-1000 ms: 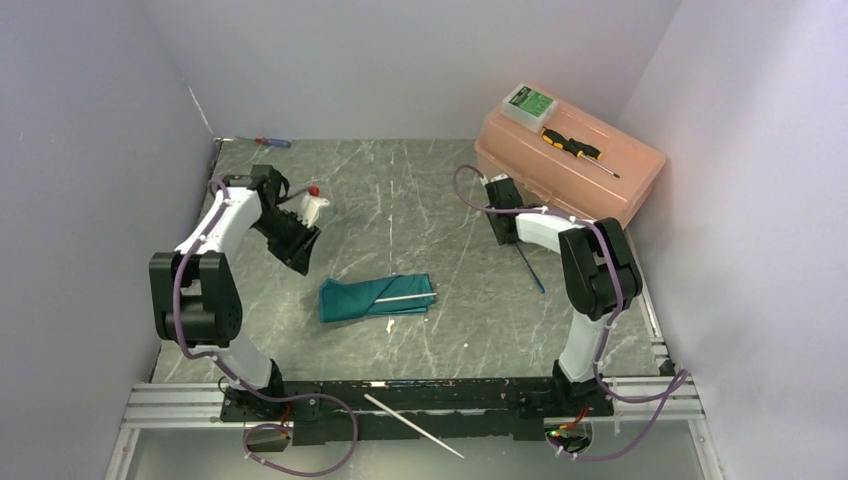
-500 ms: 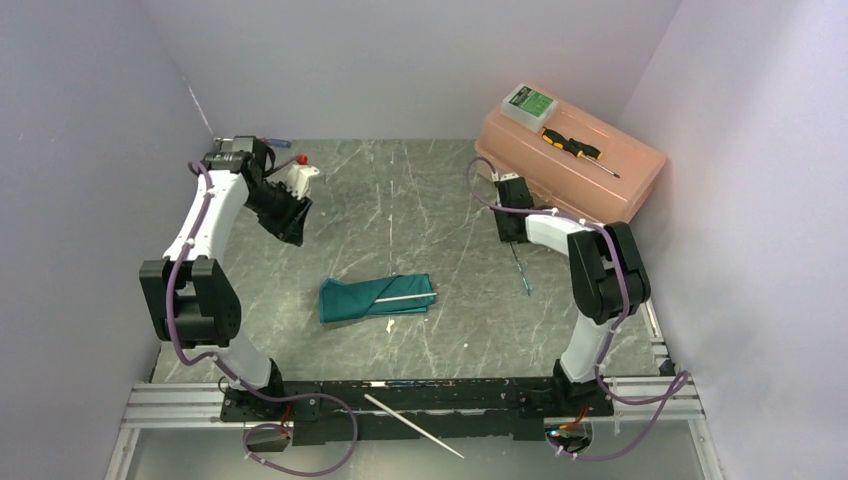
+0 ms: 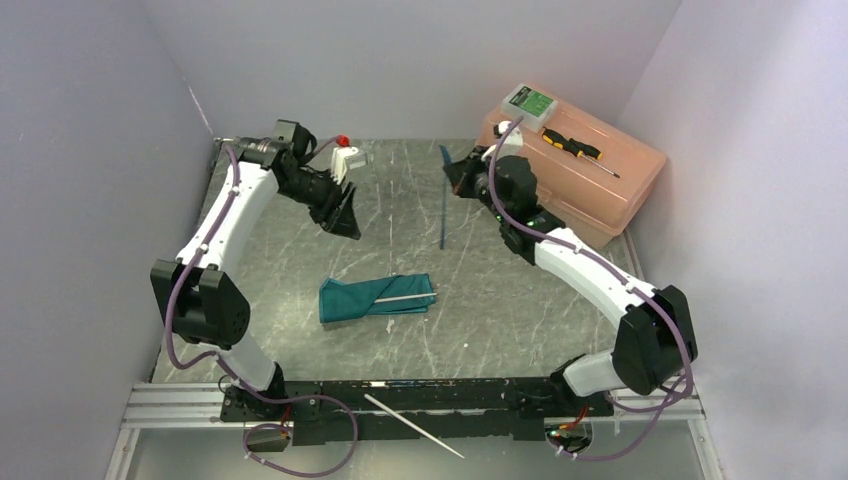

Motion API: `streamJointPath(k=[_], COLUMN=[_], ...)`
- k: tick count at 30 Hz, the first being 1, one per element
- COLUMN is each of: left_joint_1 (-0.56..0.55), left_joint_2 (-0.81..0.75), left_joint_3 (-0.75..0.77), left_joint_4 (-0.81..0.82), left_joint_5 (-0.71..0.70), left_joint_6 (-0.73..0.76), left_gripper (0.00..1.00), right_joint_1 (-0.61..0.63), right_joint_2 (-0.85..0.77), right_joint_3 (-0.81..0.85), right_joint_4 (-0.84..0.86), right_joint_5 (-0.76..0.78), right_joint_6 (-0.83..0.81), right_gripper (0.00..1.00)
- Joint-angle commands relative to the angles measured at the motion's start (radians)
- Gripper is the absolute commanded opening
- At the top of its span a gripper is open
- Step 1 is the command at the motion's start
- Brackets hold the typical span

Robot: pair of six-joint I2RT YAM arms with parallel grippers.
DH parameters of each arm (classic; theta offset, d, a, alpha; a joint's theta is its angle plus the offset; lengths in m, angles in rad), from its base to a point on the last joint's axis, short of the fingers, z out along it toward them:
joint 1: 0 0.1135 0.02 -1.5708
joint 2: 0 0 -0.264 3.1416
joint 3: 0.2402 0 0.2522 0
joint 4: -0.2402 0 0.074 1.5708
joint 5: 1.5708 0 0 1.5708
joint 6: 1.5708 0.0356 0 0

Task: Fold the napkin into a case and place the utensils inside
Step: Pick up the fork from the corner of the board, then pass from the right arm to the left

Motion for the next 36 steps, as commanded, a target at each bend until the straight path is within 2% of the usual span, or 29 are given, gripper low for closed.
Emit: streamJointPath(k=[1, 4, 6, 7, 8, 9, 21, 25, 26, 27, 28, 30, 32, 34, 36], left_joint_1=[-0.027, -0.026, -0.026, -0.026, -0.026, -0.026, -0.017, 0.017, 0.03, 0.044, 0.054, 0.069, 0.072, 0.072, 0.072], left_joint_2=[0.0, -0.027, -0.055, -0.065, -0.073, -0.079, -0.086, -0.059, -0.052, -0.045, -0.038, -0.023, -0.021, -0.041, -0.071], left_joint_3=[0.053, 0.036, 0.014, 0.005, -0.005, -0.013, -0.074, -0.053, -0.044, -0.036, -0.029, -0.007, 0.008, -0.005, -0.026], left_joint_4=[-0.053, -0.025, 0.013, 0.028, 0.044, 0.055, 0.084, 0.021, -0.003, -0.026, -0.058, -0.118, -0.191, -0.188, -0.18], left_joint_5=[0.23, 0.306, 0.362, 0.385, 0.401, 0.404, 0.404, 0.471, 0.491, 0.514, 0.531, 0.529, 0.503, 0.467, 0.425], left_joint_6=[-0.065, -0.103, -0.133, -0.146, -0.159, -0.167, -0.153, -0.102, -0.082, -0.059, -0.03, 0.027, 0.097, 0.108, 0.123], left_gripper=[0.55, 0.57, 0.77, 0.79, 0.91, 0.94, 0.94, 0.74, 0.67, 0.58, 0.44, 0.07, 0.03, 0.03, 0.03], right_joint_1=[0.097, 0.138, 0.157, 0.167, 0.175, 0.182, 0.261, 0.284, 0.287, 0.289, 0.29, 0.29, 0.287, 0.278, 0.252], right_joint_2=[0.005, 0.026, 0.051, 0.07, 0.083, 0.096, 0.209, 0.233, 0.24, 0.246, 0.253, 0.26, 0.256, 0.238, 0.209], right_joint_3=[-0.014, -0.023, -0.018, -0.018, -0.022, -0.022, 0.009, 0.012, 0.014, 0.015, 0.017, 0.024, 0.036, 0.051, 0.06], right_joint_4=[0.306, 0.426, 0.497, 0.529, 0.563, 0.597, 0.841, 0.912, 0.928, 0.94, 0.949, 0.946, 0.918, 0.838, 0.74], right_joint_5=[0.079, 0.103, 0.104, 0.106, 0.109, 0.109, 0.115, 0.118, 0.112, 0.097, 0.085, 0.048, -0.001, -0.067, -0.165], right_joint_6=[0.269, 0.341, 0.395, 0.417, 0.442, 0.463, 0.555, 0.553, 0.548, 0.546, 0.549, 0.548, 0.531, 0.511, 0.477], right_gripper=[0.0, 0.0, 0.0, 0.0, 0.0, 0.0, 0.0, 0.0, 0.0, 0.0, 0.0, 0.0, 0.01, 0.19, 0.46])
